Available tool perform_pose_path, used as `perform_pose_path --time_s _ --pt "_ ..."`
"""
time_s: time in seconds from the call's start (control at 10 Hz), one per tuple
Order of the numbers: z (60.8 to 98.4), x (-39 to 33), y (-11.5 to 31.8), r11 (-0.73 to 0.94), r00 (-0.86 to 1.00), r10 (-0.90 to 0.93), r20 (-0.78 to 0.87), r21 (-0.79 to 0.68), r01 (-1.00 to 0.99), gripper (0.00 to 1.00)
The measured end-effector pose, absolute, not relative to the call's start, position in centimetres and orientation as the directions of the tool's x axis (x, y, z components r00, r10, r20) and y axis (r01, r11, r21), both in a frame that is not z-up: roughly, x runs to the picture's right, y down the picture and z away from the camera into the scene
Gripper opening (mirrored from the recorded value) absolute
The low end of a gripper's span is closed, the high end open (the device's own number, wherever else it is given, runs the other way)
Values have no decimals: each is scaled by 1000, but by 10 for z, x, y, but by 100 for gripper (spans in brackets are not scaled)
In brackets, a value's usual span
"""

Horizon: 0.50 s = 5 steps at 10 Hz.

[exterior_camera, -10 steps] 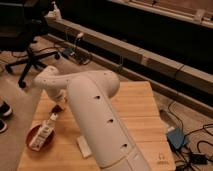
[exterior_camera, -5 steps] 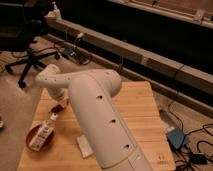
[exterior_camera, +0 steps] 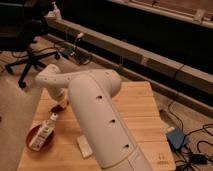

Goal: Place the pepper on the white sponge

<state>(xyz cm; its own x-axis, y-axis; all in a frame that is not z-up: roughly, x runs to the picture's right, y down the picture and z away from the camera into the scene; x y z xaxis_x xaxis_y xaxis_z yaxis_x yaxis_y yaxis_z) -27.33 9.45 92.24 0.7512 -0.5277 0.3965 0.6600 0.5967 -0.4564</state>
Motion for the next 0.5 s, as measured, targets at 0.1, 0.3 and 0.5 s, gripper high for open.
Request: perform_pose_path --time_s 0.1,0.3,0.5 --pt "922 -273 95 596 752 -528 395 -458 659 0" --pt "922 -271 95 596 755 -526 391 -463 656 0" --pt "922 -270 94 599 759 -523 386 -467 650 0"
